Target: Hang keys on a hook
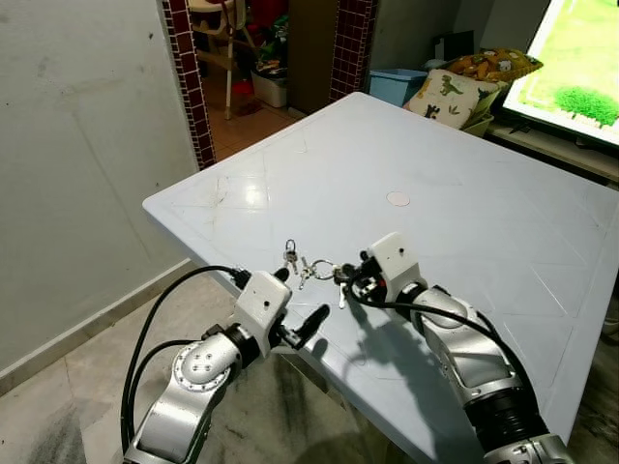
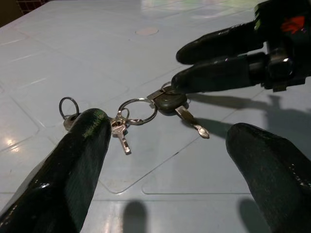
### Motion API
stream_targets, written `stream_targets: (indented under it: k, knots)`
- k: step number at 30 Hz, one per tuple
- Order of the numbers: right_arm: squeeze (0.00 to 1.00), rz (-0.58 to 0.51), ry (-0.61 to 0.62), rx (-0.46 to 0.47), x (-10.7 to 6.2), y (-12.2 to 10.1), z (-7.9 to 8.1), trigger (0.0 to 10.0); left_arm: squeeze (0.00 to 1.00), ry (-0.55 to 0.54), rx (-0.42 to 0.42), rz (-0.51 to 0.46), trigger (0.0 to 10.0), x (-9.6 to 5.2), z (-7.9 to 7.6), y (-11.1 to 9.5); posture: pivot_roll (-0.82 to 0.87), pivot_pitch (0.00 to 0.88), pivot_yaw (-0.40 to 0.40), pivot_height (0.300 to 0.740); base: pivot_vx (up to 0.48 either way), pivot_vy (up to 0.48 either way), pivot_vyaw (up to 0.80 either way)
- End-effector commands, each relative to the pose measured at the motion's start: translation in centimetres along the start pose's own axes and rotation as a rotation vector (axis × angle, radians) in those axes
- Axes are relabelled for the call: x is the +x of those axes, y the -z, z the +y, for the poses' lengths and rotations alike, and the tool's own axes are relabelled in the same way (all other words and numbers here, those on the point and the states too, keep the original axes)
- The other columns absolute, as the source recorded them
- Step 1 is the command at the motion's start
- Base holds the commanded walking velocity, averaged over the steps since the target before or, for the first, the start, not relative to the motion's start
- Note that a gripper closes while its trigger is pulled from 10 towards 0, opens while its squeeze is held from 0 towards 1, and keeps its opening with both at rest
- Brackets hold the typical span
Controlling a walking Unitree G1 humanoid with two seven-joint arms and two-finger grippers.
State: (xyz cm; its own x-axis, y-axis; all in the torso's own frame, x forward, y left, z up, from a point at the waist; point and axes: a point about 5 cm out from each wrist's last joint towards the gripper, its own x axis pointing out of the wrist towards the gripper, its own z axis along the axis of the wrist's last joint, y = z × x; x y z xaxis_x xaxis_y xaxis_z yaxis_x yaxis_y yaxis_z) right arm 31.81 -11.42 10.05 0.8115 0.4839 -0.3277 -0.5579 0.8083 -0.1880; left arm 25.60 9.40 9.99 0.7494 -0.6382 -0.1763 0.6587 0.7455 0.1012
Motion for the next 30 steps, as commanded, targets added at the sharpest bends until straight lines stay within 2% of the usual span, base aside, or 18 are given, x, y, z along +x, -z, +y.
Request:
stream_targets:
  k: [1, 6, 19, 20, 21, 26, 27, 28, 30]
  knots:
    - [1.00, 0.032, -0.006, -0.022, 0.1, 0.3, -0.2, 10.0, 0.00, 0.009, 0.010, -0.013, 10.0, 0.1, -0.1, -0.4, 0.04, 0.000, -0.053, 0.740, 0.000, 0.000, 0.00]
    - [1.00, 0.046, 0.001, -0.036, 0.2, 0.4, -0.3, 10.0, 0.00, 0.008, -0.001, 0.030, 10.0, 0.0, -0.1, 0.2, 0.04, 0.000, -0.053, 0.740, 0.000, 0.000, 0.00]
    - [1.00, 0.065, -0.006, -0.064, 0.7, 0.9, -0.5, 10.0, 0.00, 0.025, -0.038, 0.058, 10.0, 0.0, -0.3, 0.8, 0.04, 0.000, -0.053, 0.740, 0.000, 0.000, 0.00]
    - [0.48, 0.073, -0.016, -0.071, 0.8, 1.1, -0.4, 10.0, 0.00, 0.027, -0.037, 0.060, 10.0, 0.0, -0.3, 0.8, 0.04, 0.000, -0.052, 0.740, 0.000, 0.000, 0.00]
    - [0.00, 0.075, -0.015, -0.075, 0.8, 1.1, -0.4, 10.0, 0.00, 0.027, -0.037, 0.060, 10.0, 0.0, -0.3, 0.8, 0.04, 0.000, -0.052, 0.740, 0.000, 0.000, 0.00]
    - [0.00, 0.081, -0.008, -0.074, 1.1, 1.4, -0.8, 9.9, 0.00, 0.029, -0.037, 0.062, 10.0, 0.0, -0.4, 0.8, 0.04, 0.000, -0.054, 0.740, 0.000, 0.000, 0.00]
    - [0.00, 0.079, -0.002, -0.061, 1.3, 1.5, -1.0, 1.8, 0.00, 0.029, -0.036, 0.062, 10.0, 0.0, -0.4, 0.8, 0.04, 0.000, -0.054, 0.740, 0.000, 0.000, 0.00]
    - [0.00, 0.078, 0.000, -0.051, 1.3, 1.5, -1.1, 0.0, 0.00, 0.028, -0.036, 0.062, 10.0, 0.0, -0.4, 0.8, 0.05, 0.000, -0.055, 0.740, 0.000, 0.000, 0.00]
    - [0.00, 0.077, 0.002, -0.035, 1.5, 1.5, -1.3, 0.0, 0.00, 0.026, -0.036, 0.062, 10.0, 0.0, -0.4, 0.8, 0.05, 0.000, -0.057, 0.740, 0.000, 0.000, 0.00]
